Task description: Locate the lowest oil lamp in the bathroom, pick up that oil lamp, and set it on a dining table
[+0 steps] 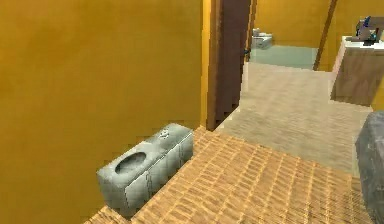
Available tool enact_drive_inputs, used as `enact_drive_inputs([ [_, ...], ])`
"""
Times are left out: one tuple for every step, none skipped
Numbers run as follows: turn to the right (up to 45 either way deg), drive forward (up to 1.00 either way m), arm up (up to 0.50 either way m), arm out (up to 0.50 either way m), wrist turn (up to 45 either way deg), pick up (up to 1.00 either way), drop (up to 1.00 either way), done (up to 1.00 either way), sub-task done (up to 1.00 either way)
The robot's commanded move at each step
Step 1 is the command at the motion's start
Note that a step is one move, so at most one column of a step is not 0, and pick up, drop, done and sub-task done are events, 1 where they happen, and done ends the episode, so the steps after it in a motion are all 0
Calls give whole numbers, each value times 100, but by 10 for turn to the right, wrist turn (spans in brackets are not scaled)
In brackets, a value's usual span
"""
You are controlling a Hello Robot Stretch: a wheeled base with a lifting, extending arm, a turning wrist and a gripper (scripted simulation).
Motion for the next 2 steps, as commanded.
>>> enact_drive_inputs([
  [0,75,0,0,0,0,0,0,0],
  [-450,0,0,0,0,0,0,0,0],
])
